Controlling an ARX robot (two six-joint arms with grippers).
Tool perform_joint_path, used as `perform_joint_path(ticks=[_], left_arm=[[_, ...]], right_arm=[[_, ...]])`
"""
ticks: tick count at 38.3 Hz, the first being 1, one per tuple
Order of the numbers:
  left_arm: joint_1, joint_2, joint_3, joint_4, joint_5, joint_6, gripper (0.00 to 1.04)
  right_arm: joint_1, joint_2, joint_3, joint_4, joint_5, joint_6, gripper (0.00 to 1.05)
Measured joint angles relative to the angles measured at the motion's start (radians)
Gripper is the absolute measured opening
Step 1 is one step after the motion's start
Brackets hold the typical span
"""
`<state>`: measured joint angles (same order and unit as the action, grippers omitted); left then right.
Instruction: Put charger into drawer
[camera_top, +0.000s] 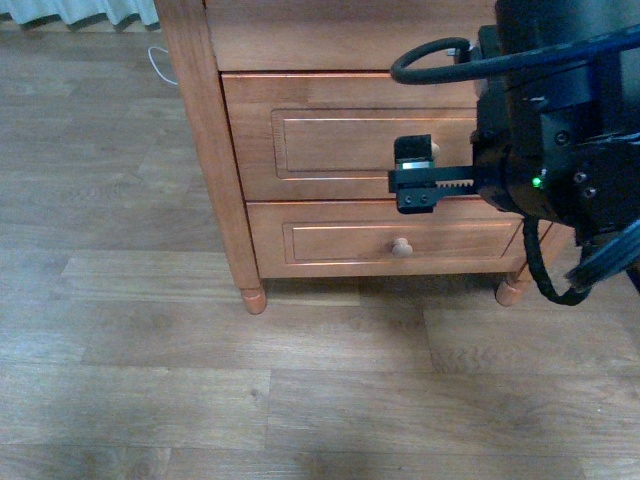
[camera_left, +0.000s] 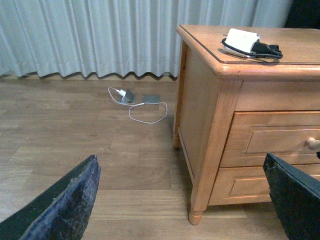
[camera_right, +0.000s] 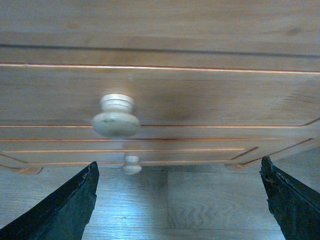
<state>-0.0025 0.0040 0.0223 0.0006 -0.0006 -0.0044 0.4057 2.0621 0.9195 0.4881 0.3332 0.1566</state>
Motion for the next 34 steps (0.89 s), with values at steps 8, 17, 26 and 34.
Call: perform_joint_path(ticks=[8, 17, 26, 34], left_arm=[[0.000, 0.000, 0.000, 0.000, 0.000, 0.000, 0.98], [0.000, 0.000, 0.000, 0.000, 0.000, 0.000, 0.98], [0.000, 0.000, 0.000, 0.000, 0.000, 0.000, 0.98], [0.000, 0.000, 0.000, 0.000, 0.000, 0.000, 0.98]], right_arm=[[0.027, 0.056, 0.064, -0.002, 0.010, 0.006, 0.96], [0.031, 0.089, 0.117, -0.014, 0.010, 0.024, 0.96], [0.042, 0.099, 0.171, -0.028, 0.006, 0.035, 0.96], [0.045, 0.138, 0.195, -0.033, 0.010, 0.035, 0.96]])
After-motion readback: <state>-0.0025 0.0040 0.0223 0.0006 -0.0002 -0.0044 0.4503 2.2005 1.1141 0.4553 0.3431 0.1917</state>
